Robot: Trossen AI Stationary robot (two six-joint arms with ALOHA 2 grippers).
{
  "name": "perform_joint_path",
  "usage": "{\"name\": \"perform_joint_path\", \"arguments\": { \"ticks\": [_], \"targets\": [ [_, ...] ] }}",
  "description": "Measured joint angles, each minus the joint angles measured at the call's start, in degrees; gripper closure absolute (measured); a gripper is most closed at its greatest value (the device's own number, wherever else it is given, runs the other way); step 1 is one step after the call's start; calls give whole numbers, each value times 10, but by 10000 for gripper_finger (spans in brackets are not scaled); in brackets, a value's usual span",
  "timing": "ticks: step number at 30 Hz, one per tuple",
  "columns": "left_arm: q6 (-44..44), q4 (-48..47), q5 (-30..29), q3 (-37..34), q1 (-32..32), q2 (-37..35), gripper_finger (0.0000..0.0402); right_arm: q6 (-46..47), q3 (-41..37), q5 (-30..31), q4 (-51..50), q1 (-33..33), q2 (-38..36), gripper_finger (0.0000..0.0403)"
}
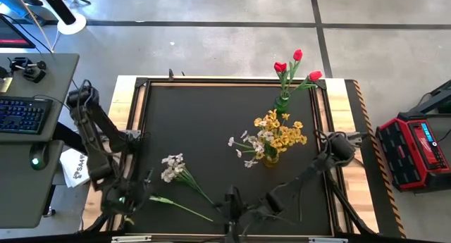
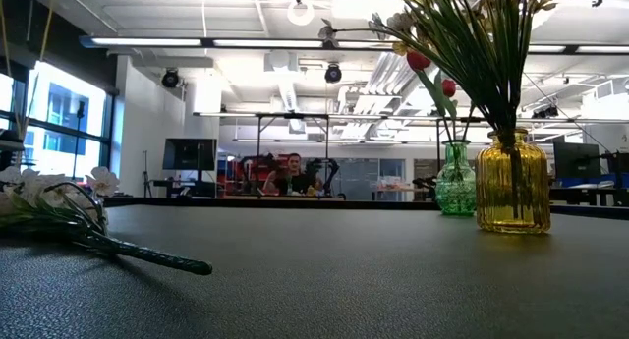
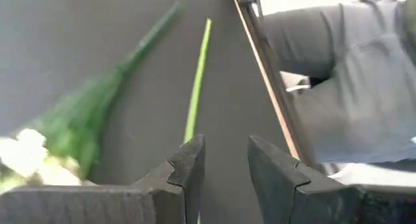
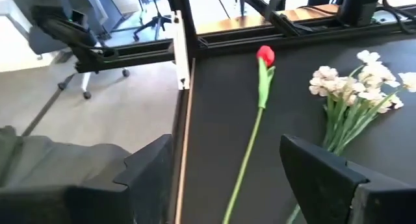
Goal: Sort flowers into vase by color
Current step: Put the red flower into the green vase
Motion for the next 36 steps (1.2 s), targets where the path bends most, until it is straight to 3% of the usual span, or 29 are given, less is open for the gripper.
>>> {"name": "perform_joint_path", "arguments": {
  "ticks": [5,9,13,22,27,31,36],
  "targets": [
    [-136,13,7,0,-59,46,296,-10,0,0,1,-11,1,139],
    [-183,5,29,0,-84,98,296,-37,0,8,1,-12,1,139],
    [-145,1,66,0,-85,145,296,-50,0,10,2,-13,1,139],
    [-44,-12,40,0,-19,186,268,-51,0,10,0,-16,1,139],
    [16,-37,89,0,13,197,249,-49,0,10,0,-16,1,139],
    [23,-78,66,0,19,206,254,-49,0,10,0,-16,1,139],
    [66,-78,68,0,24,207,290,-47,0,10,-1,-16,1,139]
  ]
}}
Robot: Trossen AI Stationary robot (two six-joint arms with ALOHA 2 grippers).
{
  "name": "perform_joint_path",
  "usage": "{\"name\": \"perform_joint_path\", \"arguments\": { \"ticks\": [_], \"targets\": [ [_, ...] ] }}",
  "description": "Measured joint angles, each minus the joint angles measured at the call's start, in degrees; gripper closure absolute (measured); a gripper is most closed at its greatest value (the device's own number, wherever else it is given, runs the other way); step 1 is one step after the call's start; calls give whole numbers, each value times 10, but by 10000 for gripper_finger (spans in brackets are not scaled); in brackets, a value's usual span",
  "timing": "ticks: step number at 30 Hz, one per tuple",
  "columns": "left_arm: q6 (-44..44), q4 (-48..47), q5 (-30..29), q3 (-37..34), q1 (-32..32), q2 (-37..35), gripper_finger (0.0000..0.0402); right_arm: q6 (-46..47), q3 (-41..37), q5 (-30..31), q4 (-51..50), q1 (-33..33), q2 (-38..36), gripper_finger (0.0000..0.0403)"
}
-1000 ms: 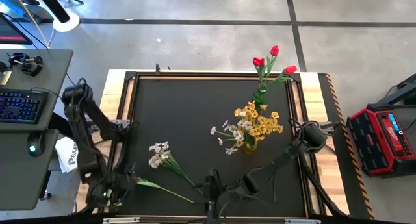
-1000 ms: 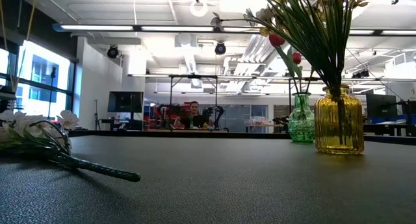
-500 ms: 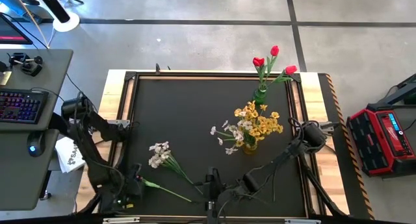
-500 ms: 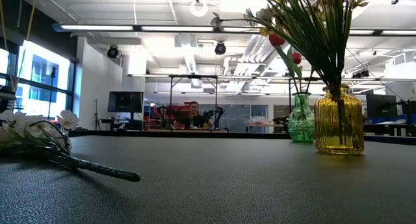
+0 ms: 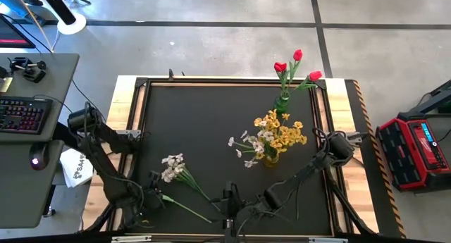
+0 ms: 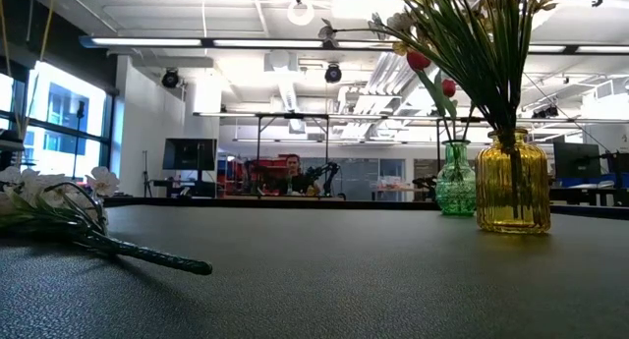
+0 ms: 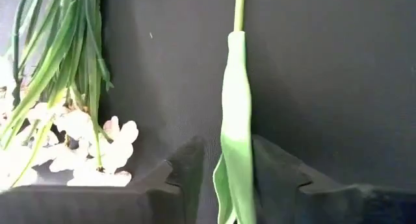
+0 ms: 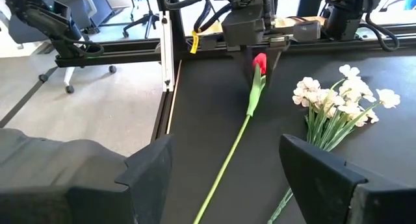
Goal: Sort flowers into vase by color
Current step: Put the red flower into the green vase
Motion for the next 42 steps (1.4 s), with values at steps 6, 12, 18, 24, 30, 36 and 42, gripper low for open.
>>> {"name": "perform_joint_path", "arguments": {
  "ticks": [6,12,18,24,30,36,42],
  "targets": [
    [17,30,34,-26,11,-2,347,0,0,0,-8,0,0,139],
    [21,27,35,-32,14,-5,357,0,0,0,-9,-1,0,139],
    [66,-37,48,20,42,-14,396,-27,0,-60,-4,-32,11,139],
    [82,-174,42,108,85,-15,394,-37,0,-129,11,-73,23,139],
    [133,-244,42,185,141,-16,400,-38,0,-134,15,-107,23,139],
    [225,-242,42,214,218,-16,400,-15,-1,-159,17,-136,35,139],
    [302,-240,36,215,288,-15,400,20,0,-177,51,-159,65,139]
  ]
}}
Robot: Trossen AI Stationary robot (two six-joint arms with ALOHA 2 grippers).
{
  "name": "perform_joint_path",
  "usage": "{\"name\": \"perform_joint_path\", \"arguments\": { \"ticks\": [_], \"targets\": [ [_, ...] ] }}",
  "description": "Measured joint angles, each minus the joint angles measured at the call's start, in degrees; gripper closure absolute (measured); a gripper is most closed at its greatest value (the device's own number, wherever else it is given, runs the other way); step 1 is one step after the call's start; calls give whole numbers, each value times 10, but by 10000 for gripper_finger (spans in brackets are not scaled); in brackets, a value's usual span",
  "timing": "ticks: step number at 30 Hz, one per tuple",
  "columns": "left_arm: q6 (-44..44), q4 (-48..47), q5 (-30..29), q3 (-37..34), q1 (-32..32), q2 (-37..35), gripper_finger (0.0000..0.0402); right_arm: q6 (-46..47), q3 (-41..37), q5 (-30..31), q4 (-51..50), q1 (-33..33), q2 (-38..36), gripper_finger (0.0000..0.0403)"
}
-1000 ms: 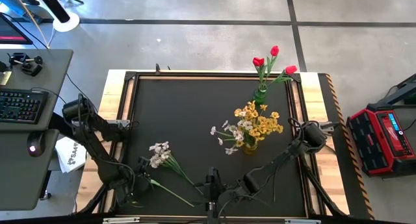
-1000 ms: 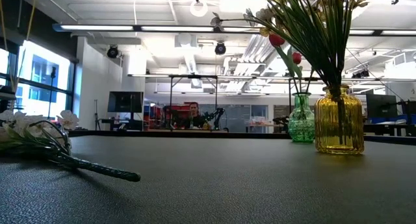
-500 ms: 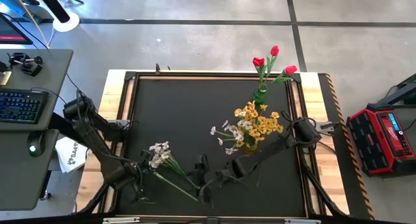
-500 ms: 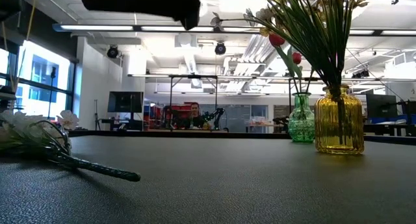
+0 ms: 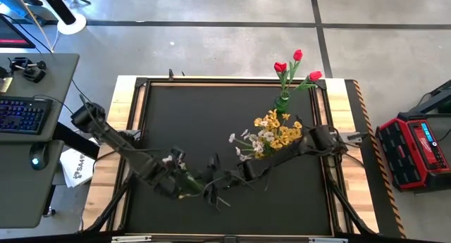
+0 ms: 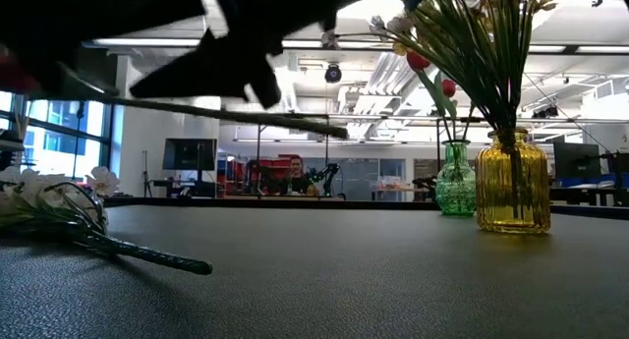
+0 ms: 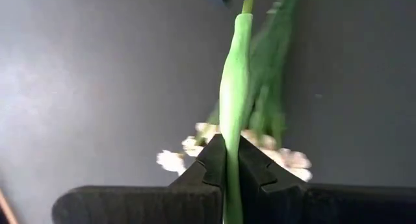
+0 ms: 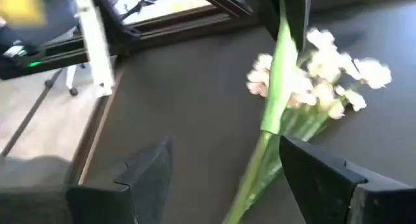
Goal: Sort flowers into vase by color
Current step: Put the red flower into the green vase
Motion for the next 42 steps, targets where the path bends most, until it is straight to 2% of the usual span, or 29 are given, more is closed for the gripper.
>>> {"name": "perform_joint_path", "arguments": {
  "ticks": [3,6,9,13,18,20,25,32,35,38,42],
  "targets": [
    [23,2,-21,0,19,0,400,36,0,0,2,-14,15,145],
    [36,2,-23,0,30,0,400,55,0,2,21,-24,27,170],
    [35,2,-23,0,34,0,400,56,0,4,37,-28,29,214],
    [36,2,-15,0,29,0,397,55,0,40,49,-28,29,284],
    [54,3,-13,0,17,0,375,57,0,47,49,-28,29,373],
    [55,1,-13,0,12,0,362,56,0,48,49,-27,29,393],
    [47,-37,-18,3,4,0,322,70,0,62,46,-21,29,387],
    [-139,-287,-19,54,-16,-17,284,83,0,157,50,9,29,398],
    [-155,-249,6,48,-46,-72,283,74,-13,191,91,29,29,401],
    [-214,-246,1,49,-88,-127,283,39,-43,231,190,54,29,401],
    [-284,-184,-97,33,-171,-193,282,-51,-94,253,386,88,29,402]
  ]
}}
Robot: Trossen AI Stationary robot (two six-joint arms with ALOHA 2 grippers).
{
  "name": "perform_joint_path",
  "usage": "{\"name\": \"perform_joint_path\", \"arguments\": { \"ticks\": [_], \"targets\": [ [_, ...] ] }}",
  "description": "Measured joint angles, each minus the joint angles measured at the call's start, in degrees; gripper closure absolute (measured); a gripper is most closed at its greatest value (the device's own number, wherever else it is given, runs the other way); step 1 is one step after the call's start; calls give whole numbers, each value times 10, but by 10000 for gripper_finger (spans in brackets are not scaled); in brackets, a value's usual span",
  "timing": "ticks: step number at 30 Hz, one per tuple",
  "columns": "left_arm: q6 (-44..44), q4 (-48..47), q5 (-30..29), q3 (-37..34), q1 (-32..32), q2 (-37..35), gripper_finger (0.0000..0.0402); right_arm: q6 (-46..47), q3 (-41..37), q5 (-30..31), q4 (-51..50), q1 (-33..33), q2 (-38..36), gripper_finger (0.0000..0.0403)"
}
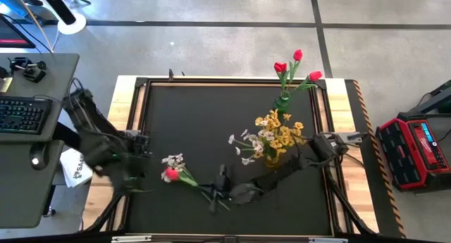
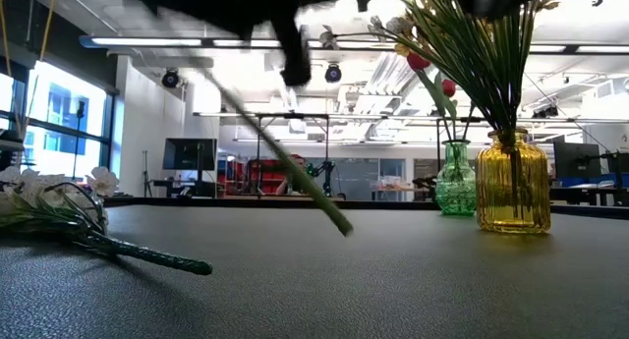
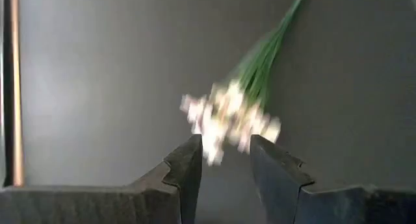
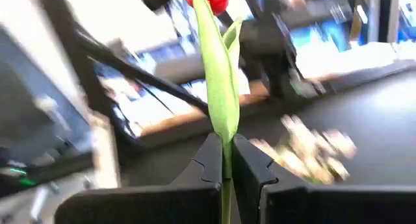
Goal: Sort flowers into vase by color
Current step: Put the red flower into the green vase
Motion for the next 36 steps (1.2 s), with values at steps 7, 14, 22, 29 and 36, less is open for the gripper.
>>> {"name": "perform_joint_path", "arguments": {
  "ticks": [7,14,22,29,36],
  "targets": [
    [110,308,-99,-132,-91,-74,282,-258,-34,-71,306,41,0,402],
    [357,871,-57,-364,-78,-53,282,-376,-33,-212,401,54,-1,402],
    [588,1432,-2,-506,15,61,282,-389,-33,-330,409,29,-1,402],
    [599,1476,127,-465,123,126,263,-394,-33,-337,403,-9,-1,402],
    [570,1473,132,-415,164,156,243,-394,-33,-337,396,-18,-1,402]
  ]
}}
